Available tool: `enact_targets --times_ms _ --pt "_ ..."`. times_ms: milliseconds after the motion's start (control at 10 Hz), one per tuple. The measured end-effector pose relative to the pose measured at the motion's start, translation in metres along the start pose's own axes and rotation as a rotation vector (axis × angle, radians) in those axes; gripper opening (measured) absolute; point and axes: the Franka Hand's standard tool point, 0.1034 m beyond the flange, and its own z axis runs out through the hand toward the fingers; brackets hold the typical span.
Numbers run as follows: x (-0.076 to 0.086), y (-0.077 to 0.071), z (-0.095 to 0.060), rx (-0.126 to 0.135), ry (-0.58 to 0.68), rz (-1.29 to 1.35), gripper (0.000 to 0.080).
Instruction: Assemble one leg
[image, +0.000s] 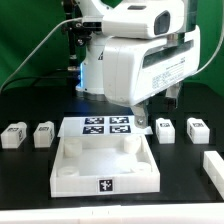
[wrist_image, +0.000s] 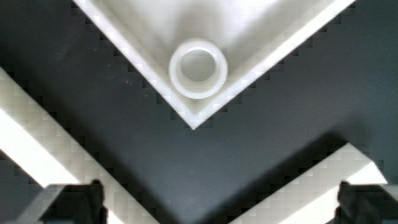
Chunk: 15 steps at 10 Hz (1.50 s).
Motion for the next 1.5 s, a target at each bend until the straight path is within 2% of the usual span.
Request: enact_targets --times_ms 500,600,700,800,900,1000,1100,1200,1500 --pt "0.0 -0.002 0.001 -0.003 0.004 -0.025 0.065" --pt "-0.005 -0.011 0.006 0.0 0.002 -0.052 0.065" --pt "-0.013 -0.02 0.011 0.008 -0.007 -0.121 0.065" --pt "-0.022 -0.028 0.016 -0.014 0.01 -0.282 0.065" --pt "-0.04 -0.038 0.026 -0.016 0.011 -0.415 0.065" --pt "-0.056 -0.041 0.031 -0.019 0.009 -0.521 0.065" --pt "-0.067 -0.036 0.03 -0.05 0.021 -0.694 0.065" --pt "-0.076 -0.033 0.032 -0.07 0.025 -0.804 0.065" --pt "-0.077 -0.033 0.033 -0.066 0.015 -0.822 0.065"
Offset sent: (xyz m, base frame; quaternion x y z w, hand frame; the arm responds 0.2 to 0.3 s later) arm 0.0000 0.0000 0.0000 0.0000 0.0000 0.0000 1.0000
